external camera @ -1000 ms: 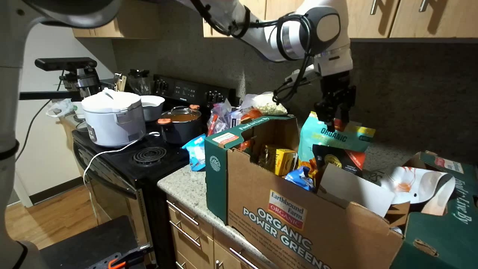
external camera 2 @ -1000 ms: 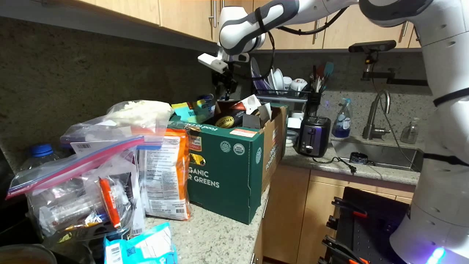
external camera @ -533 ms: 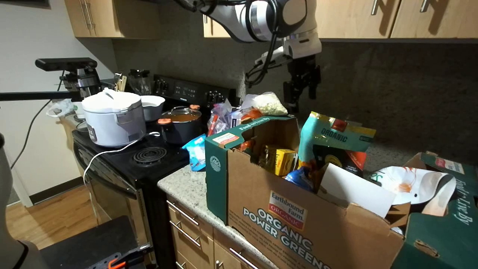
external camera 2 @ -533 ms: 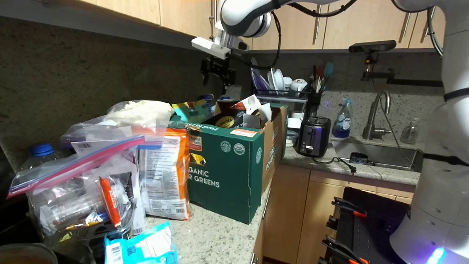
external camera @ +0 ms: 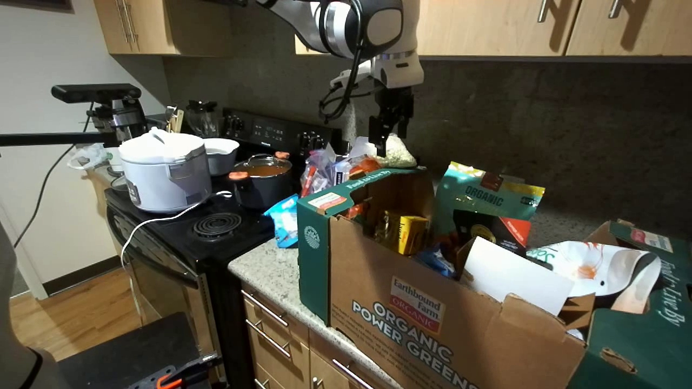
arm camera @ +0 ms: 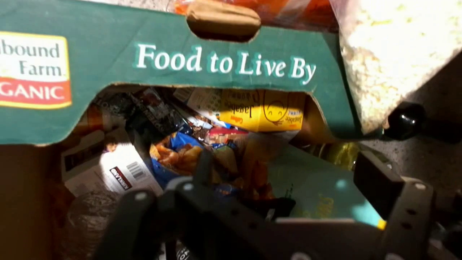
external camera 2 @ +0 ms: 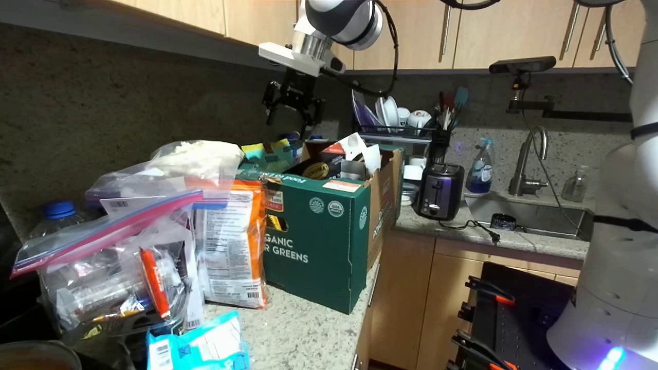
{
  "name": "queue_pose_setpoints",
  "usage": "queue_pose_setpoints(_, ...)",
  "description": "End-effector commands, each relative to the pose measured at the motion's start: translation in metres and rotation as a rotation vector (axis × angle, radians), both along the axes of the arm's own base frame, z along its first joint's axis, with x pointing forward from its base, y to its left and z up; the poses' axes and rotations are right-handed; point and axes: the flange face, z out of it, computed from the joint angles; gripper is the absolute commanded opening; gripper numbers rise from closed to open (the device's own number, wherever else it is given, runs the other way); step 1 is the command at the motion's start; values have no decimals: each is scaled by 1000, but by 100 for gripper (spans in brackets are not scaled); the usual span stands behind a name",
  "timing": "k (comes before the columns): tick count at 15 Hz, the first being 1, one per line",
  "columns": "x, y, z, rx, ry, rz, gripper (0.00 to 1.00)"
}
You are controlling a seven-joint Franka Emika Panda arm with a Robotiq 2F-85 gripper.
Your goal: Put the bottle of water, the black and dark blue snack packs, the top plastic and the remaining snack pack in the box respectively
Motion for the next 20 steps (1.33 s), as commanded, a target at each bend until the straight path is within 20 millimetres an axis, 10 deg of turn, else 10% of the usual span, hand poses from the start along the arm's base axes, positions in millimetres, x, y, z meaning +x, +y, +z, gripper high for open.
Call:
queue_pose_setpoints(1, -20, 23, -2, 3, -37, 126, 100)
queue_pose_setpoints(10, -35, 88, -22, -12, -31, 429, 100)
queue_pose_setpoints(20, -31, 96, -25, -29, -19, 440, 100)
